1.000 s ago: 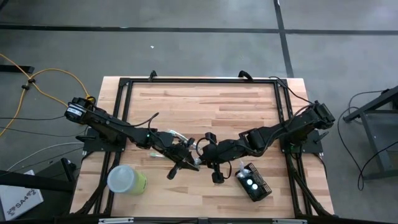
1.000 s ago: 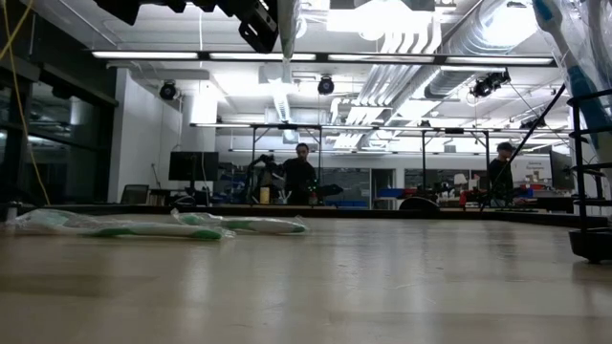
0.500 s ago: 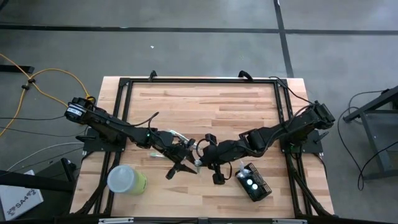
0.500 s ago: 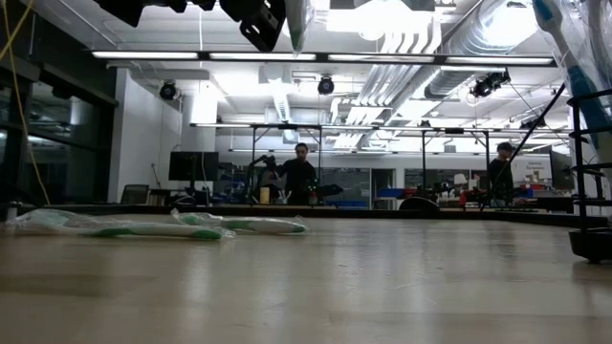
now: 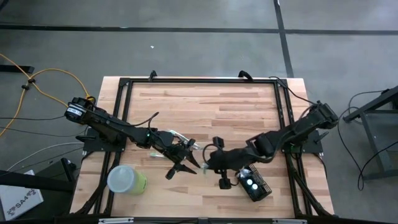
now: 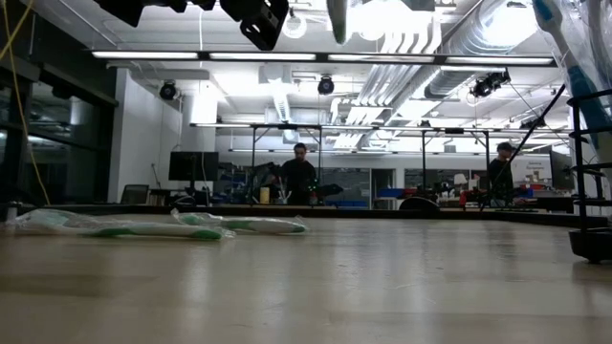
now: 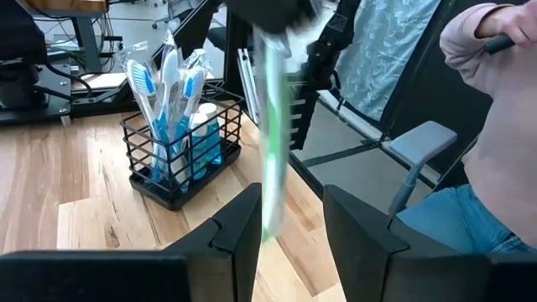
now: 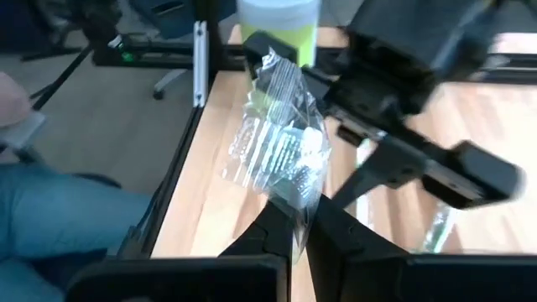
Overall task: Pick & Place toothbrushing station
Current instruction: Put the top green toothbrush into the bottom section of the black wire organizer
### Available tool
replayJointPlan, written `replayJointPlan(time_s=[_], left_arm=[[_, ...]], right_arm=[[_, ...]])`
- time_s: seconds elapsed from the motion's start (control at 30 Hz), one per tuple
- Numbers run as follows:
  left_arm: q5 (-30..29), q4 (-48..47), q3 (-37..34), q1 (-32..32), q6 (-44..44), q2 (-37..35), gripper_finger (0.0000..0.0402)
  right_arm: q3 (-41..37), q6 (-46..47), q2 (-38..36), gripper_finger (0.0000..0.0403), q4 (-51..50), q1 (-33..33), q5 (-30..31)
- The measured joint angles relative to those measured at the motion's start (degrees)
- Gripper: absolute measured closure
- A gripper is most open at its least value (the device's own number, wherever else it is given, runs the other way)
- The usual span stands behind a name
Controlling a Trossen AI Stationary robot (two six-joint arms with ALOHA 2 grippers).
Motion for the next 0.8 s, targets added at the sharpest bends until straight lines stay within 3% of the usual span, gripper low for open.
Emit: replayJointPlan(time_s=[0.47, 0.8], left_arm=[[0.1, -0.6, 0.0, 0.0, -1.4, 0.0, 0.0275], [0.1, -0.6, 0.0, 0.0, -1.5, 0.0, 0.0275]], right_arm=[[0.0, 7.2, -8.5, 0.0395, -7.7, 10.1, 13.3], [0.0, 13.2, -9.3, 0.0395, -13.1, 18.9, 19.7]])
